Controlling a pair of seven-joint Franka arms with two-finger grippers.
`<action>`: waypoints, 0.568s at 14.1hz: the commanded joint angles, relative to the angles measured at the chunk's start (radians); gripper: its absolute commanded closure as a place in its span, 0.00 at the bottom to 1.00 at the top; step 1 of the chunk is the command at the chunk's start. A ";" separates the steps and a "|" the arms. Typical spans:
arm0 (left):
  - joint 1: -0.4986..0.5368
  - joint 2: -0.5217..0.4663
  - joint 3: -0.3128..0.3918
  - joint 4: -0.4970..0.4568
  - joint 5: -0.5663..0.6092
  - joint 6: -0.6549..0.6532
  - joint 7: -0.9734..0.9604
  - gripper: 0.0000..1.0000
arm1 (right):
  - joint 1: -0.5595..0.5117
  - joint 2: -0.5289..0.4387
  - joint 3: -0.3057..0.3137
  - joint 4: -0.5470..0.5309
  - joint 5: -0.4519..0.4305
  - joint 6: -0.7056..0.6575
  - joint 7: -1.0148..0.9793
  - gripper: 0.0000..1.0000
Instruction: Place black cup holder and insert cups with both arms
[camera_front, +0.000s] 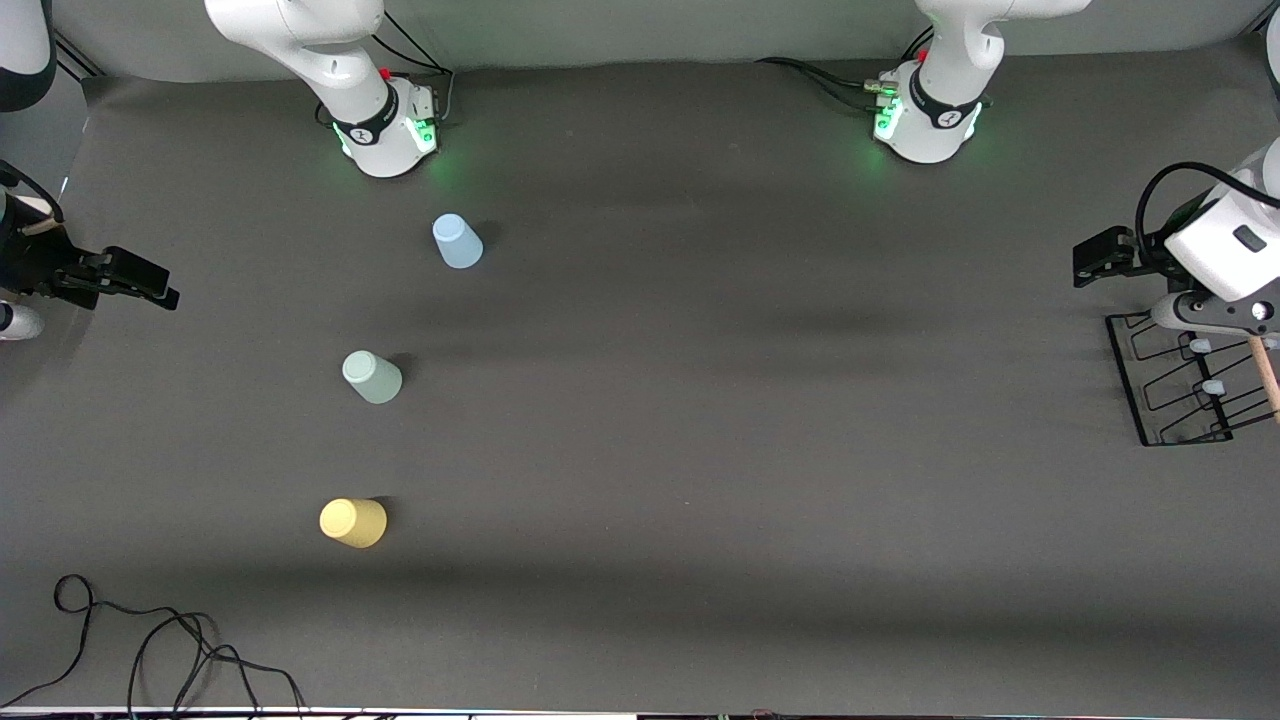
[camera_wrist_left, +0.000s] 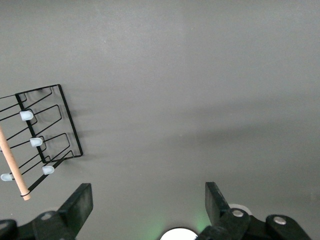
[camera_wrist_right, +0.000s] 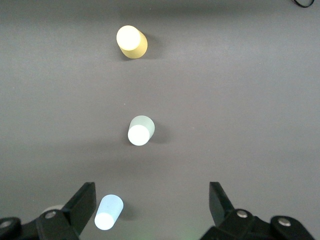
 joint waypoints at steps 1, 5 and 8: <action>-0.012 -0.011 0.016 -0.013 -0.011 0.010 0.013 0.00 | 0.008 -0.009 -0.006 -0.003 -0.011 0.009 -0.018 0.00; -0.012 -0.011 0.016 -0.013 -0.011 0.012 0.013 0.00 | 0.008 -0.007 -0.004 -0.001 -0.008 0.009 -0.021 0.00; -0.012 -0.011 0.016 -0.013 -0.011 0.012 0.013 0.00 | 0.010 -0.009 -0.002 -0.003 -0.008 0.008 -0.024 0.00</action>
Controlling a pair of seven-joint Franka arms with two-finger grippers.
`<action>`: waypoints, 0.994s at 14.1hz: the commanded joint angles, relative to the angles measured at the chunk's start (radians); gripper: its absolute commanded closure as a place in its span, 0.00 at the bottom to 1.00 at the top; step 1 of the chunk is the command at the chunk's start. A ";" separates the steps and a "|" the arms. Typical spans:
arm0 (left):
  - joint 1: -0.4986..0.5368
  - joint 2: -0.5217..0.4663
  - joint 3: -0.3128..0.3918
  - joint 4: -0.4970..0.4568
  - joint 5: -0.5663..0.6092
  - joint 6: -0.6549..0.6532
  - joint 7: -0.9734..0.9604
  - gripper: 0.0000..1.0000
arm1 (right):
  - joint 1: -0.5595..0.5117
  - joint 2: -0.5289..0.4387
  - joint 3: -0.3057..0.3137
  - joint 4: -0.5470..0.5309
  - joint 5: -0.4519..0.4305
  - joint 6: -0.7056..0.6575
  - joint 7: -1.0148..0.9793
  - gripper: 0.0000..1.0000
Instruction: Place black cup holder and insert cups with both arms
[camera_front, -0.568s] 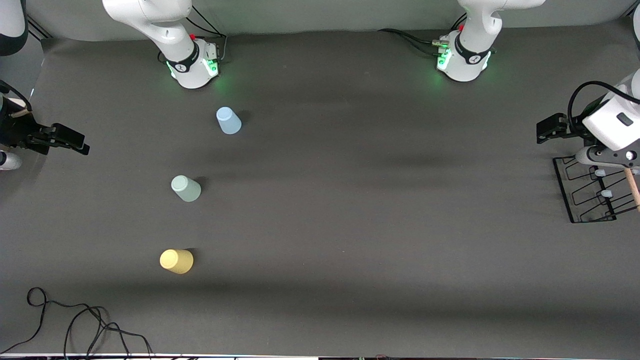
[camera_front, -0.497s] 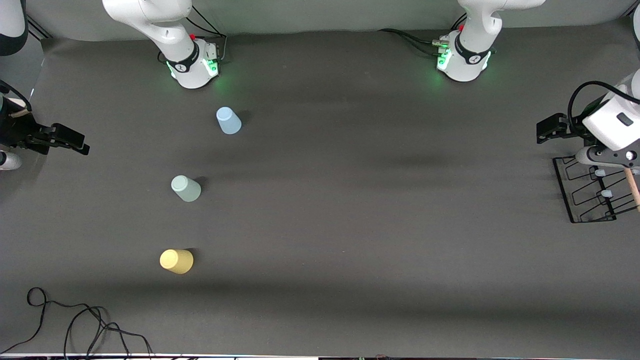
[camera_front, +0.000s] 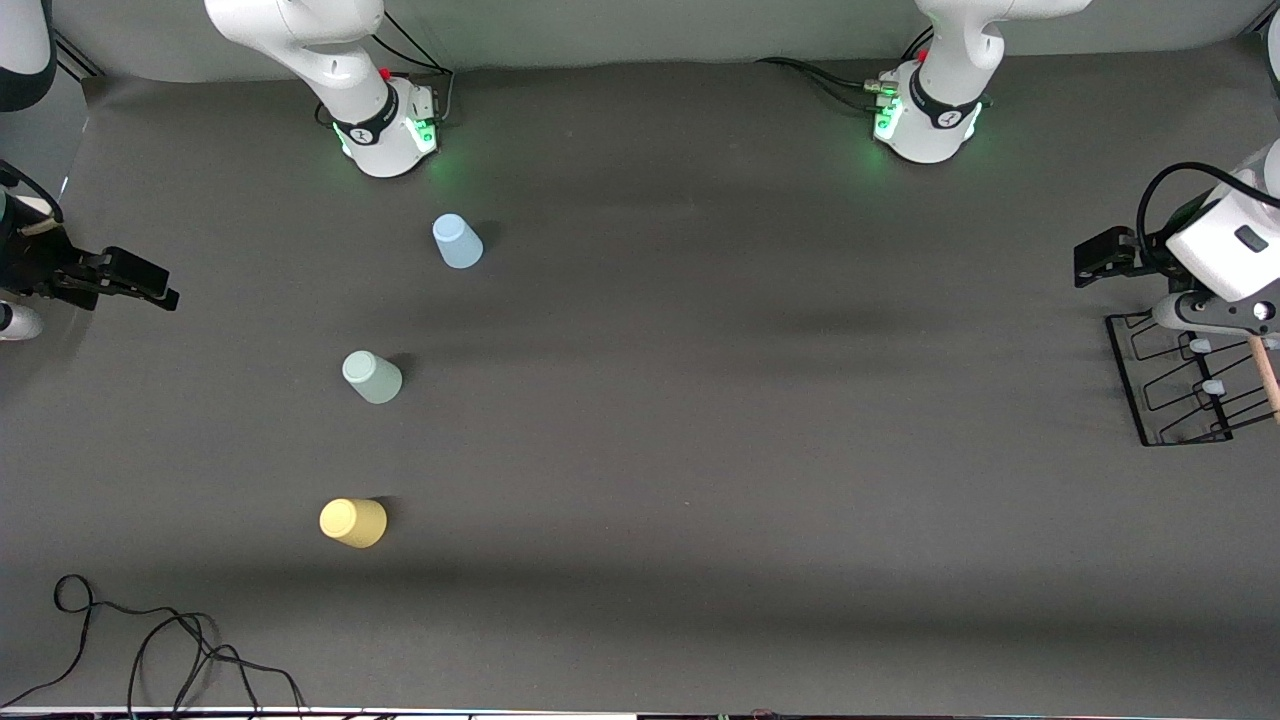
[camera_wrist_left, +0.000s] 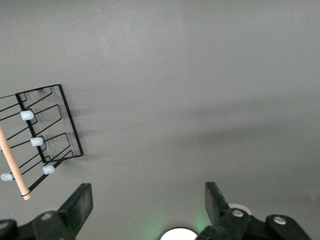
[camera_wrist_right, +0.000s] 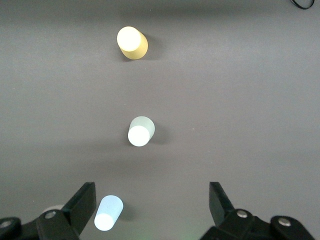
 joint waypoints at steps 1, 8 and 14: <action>-0.012 -0.011 0.014 -0.012 -0.011 0.013 0.013 0.00 | 0.009 -0.010 -0.001 -0.003 -0.008 0.004 -0.020 0.00; -0.011 -0.010 0.014 -0.010 -0.011 0.015 0.013 0.00 | 0.007 -0.007 -0.004 0.003 -0.007 0.004 -0.019 0.00; -0.009 -0.008 0.014 -0.007 -0.011 0.012 0.013 0.00 | 0.009 -0.013 -0.003 0.000 -0.007 -0.010 -0.021 0.00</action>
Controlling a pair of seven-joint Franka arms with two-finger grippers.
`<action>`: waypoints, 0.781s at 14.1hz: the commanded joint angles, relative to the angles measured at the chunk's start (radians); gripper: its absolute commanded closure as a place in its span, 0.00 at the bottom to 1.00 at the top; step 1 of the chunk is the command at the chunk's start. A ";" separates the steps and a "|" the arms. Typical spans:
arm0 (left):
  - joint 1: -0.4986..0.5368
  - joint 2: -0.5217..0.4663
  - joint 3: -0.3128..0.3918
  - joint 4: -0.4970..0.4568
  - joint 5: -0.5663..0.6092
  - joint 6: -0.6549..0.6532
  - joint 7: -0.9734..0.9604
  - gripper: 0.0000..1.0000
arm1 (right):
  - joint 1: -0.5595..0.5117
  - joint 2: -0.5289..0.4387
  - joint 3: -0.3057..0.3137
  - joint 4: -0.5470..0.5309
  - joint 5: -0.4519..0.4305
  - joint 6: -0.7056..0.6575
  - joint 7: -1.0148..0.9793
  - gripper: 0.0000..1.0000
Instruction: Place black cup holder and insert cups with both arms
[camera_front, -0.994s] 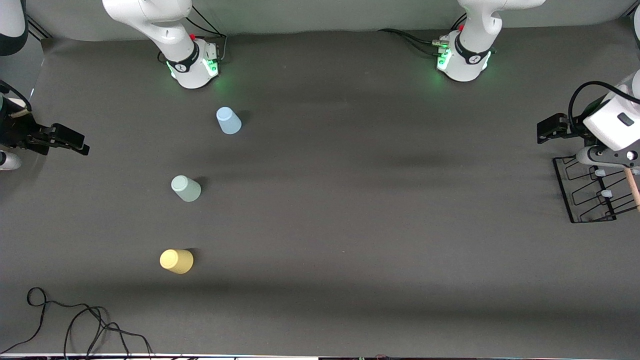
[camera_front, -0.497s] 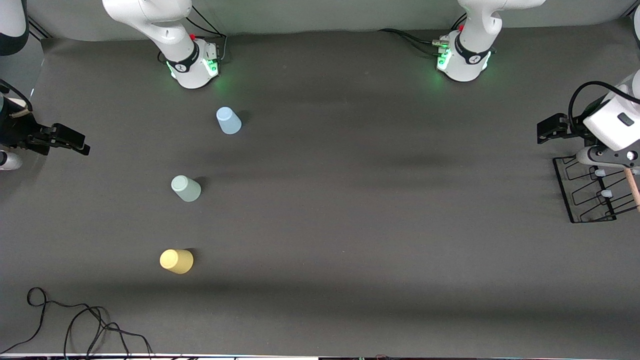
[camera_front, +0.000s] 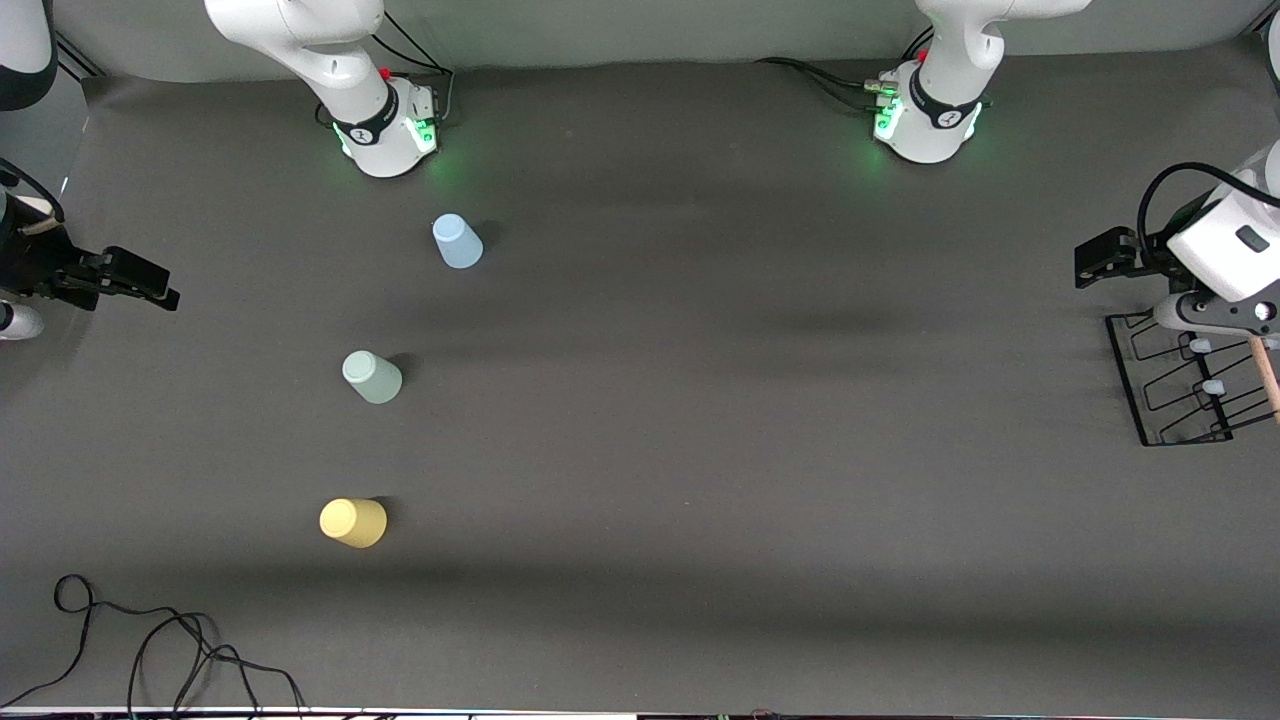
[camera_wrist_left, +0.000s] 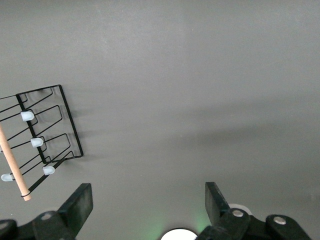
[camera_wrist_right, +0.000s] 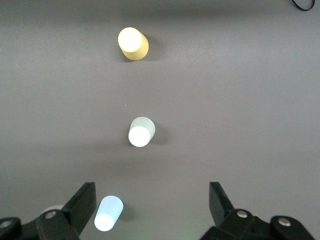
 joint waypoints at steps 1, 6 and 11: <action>-0.011 -0.008 0.015 -0.007 -0.011 0.009 0.013 0.00 | 0.008 -0.016 -0.004 -0.002 -0.007 -0.013 -0.020 0.00; -0.009 0.000 0.016 0.010 0.004 -0.005 0.014 0.00 | 0.008 -0.023 -0.004 -0.002 -0.007 -0.013 -0.020 0.00; 0.060 0.012 0.016 0.027 0.012 -0.016 0.011 0.00 | 0.009 -0.022 -0.002 -0.007 -0.007 -0.013 -0.020 0.00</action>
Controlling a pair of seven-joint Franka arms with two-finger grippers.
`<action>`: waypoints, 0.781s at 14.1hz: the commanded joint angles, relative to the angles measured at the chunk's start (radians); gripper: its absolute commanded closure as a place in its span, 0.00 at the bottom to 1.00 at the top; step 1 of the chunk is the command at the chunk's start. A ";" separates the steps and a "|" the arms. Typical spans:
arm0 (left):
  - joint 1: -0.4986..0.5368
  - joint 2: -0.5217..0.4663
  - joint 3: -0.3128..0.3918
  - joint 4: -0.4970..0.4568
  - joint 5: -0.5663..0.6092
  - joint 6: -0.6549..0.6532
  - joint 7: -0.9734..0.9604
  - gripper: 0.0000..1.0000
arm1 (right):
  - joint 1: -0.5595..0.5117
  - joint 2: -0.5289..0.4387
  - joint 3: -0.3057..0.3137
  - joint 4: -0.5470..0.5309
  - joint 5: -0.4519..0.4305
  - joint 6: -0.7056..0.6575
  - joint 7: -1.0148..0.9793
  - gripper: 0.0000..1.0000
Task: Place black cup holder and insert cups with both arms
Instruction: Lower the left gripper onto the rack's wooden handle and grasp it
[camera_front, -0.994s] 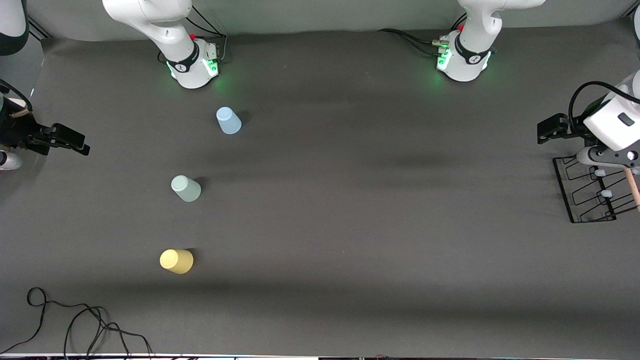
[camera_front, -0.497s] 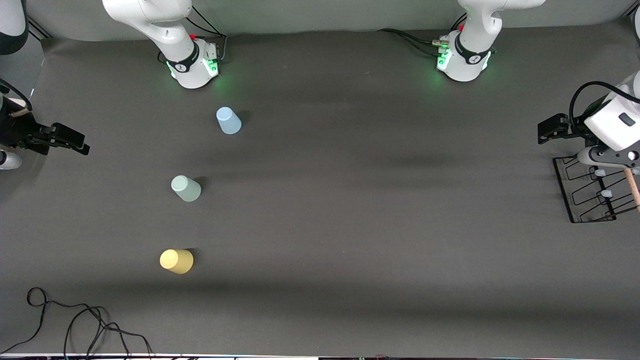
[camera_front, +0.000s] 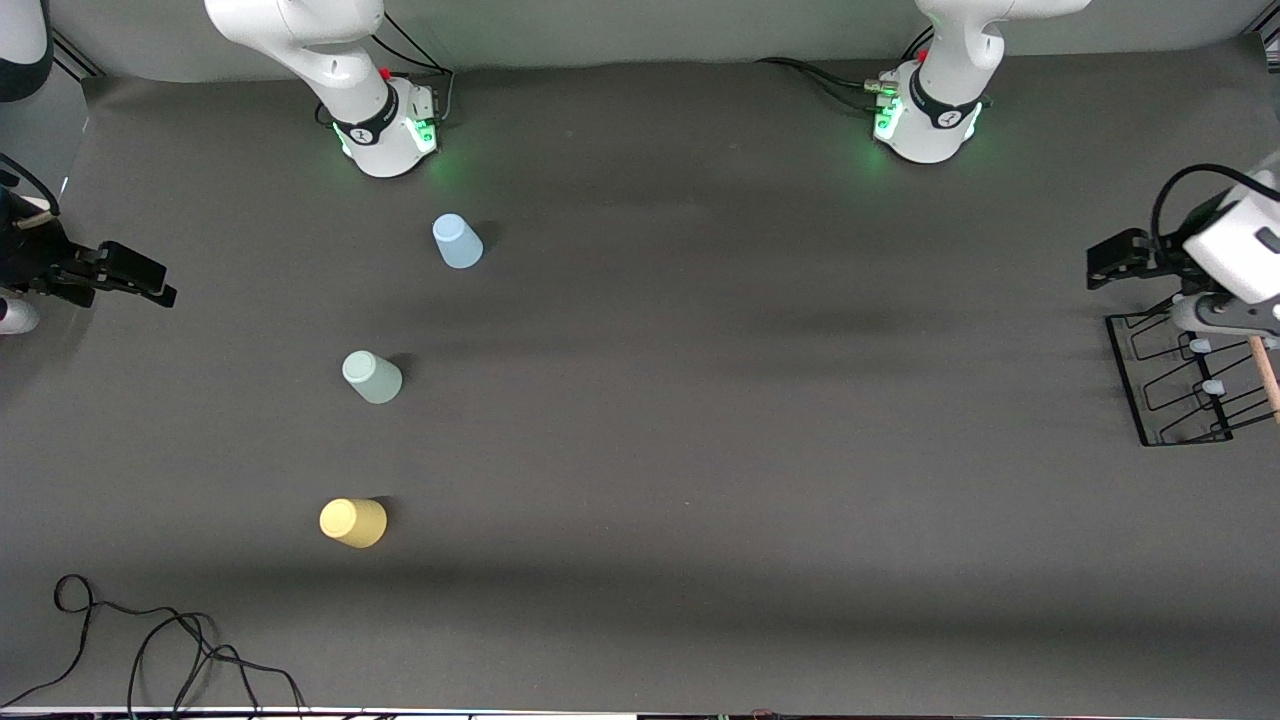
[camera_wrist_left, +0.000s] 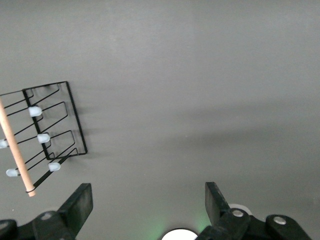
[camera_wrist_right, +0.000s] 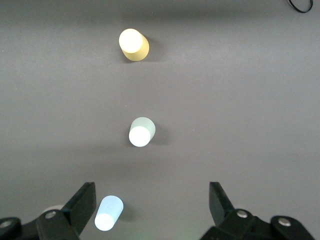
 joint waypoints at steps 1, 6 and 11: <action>0.043 0.010 0.002 0.024 0.008 -0.016 0.014 0.00 | 0.009 -0.011 -0.001 -0.007 -0.007 -0.009 -0.019 0.00; 0.167 0.028 0.004 0.024 0.011 -0.016 0.103 0.00 | 0.009 -0.010 0.001 -0.007 -0.007 -0.009 -0.018 0.00; 0.316 0.094 0.004 0.021 0.049 0.064 0.373 0.00 | 0.009 -0.008 -0.001 -0.008 -0.007 -0.010 -0.019 0.00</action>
